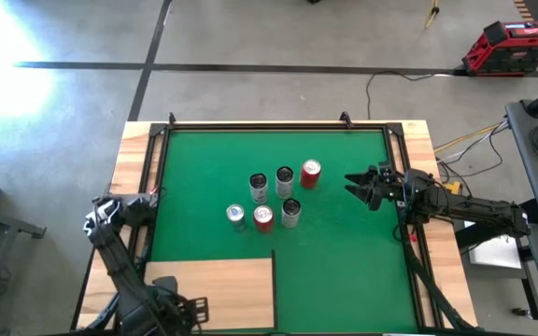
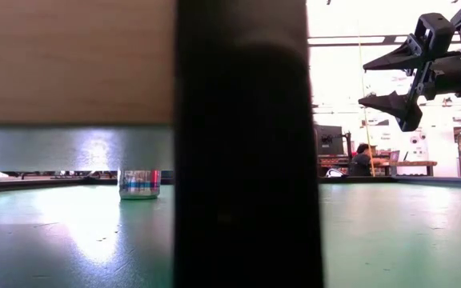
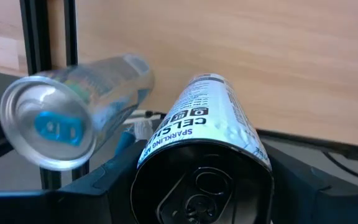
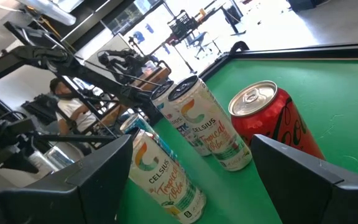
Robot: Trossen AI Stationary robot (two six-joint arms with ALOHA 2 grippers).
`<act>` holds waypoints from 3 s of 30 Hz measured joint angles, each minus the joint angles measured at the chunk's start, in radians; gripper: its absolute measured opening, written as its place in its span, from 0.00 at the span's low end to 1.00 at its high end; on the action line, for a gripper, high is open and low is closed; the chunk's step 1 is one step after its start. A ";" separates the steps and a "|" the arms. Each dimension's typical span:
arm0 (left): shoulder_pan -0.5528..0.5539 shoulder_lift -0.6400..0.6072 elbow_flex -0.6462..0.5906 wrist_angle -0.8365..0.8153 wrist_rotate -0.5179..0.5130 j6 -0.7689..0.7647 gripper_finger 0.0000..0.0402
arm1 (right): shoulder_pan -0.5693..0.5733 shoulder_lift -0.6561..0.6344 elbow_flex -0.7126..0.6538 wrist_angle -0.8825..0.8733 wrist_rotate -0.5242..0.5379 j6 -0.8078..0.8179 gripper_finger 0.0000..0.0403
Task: Place canned beverage on shelf
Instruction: Put the bottom white and blue soda can on the shelf
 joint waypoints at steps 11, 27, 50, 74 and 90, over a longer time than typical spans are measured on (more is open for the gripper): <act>-0.015 0.006 -0.024 -0.001 -0.009 0.009 0.61 | 0.000 0.000 0.000 0.000 0.000 0.000 0.79; -0.011 -0.005 -0.034 -0.001 -0.011 0.017 0.61 | 0.000 0.000 0.000 0.000 0.000 0.000 0.79; -0.011 -0.005 -0.046 0.000 -0.028 0.103 0.73 | 0.000 0.000 0.000 0.000 0.000 0.000 0.79; -0.012 -0.016 0.001 0.000 -0.034 0.145 0.73 | 0.000 0.001 0.000 0.000 0.000 0.000 0.79; -0.012 -0.070 0.001 0.000 -0.029 0.147 0.73 | 0.000 0.001 0.000 0.000 0.000 0.000 0.79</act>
